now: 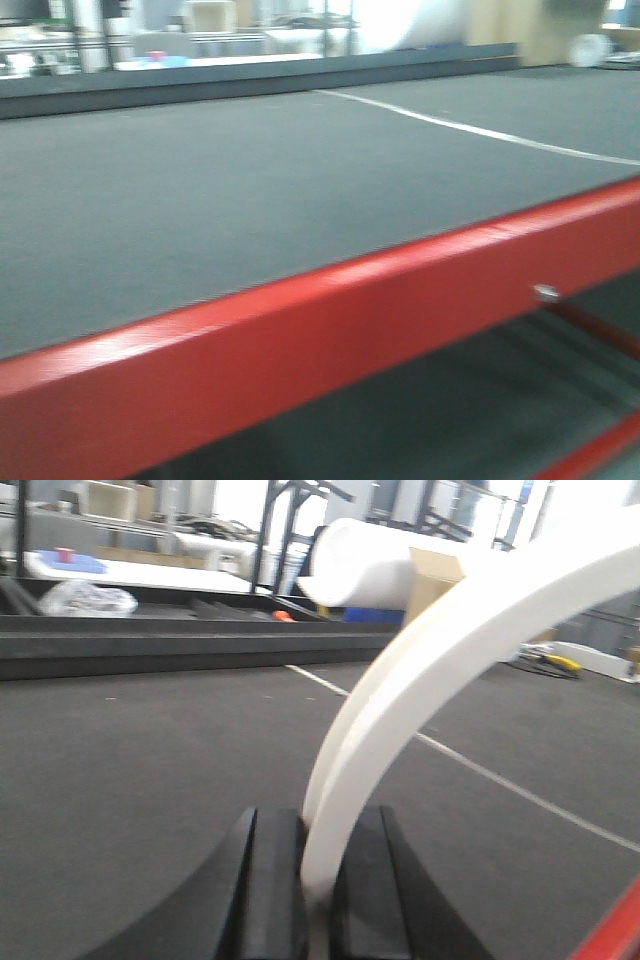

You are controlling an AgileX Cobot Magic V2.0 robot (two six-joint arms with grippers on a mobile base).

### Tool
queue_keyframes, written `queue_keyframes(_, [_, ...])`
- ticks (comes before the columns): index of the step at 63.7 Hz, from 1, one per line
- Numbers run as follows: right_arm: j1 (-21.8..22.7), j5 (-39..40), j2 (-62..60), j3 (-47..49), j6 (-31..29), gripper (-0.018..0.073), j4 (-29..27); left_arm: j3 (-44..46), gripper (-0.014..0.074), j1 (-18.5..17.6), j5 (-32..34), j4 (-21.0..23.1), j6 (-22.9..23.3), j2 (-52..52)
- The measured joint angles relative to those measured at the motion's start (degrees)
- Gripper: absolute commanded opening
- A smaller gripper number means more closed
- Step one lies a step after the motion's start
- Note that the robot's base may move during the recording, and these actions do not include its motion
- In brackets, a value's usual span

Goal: Grab PVC pipe and place in blue bin
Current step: 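Drive the base away from the table holding the pipe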

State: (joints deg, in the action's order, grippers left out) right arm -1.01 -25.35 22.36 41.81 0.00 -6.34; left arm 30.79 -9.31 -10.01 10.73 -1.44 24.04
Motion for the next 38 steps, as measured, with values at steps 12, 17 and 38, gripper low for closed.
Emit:
queue_keyframes(12, [0.0,0.0,0.0,0.0,0.0,-0.0168,0.0,0.0,-0.0111,0.0,0.5,0.0,0.0,0.0])
queue_keyframes(17, [0.0,0.0,0.0,0.0,0.0,-0.0168,0.0,0.0,-0.0111,0.0,0.6,0.0,0.0,0.0])
queue_keyframes(38, [0.0,0.0,0.0,0.0,0.0,-0.0168,0.0,0.0,-0.0111,0.0,0.9,0.0,0.0,0.0])
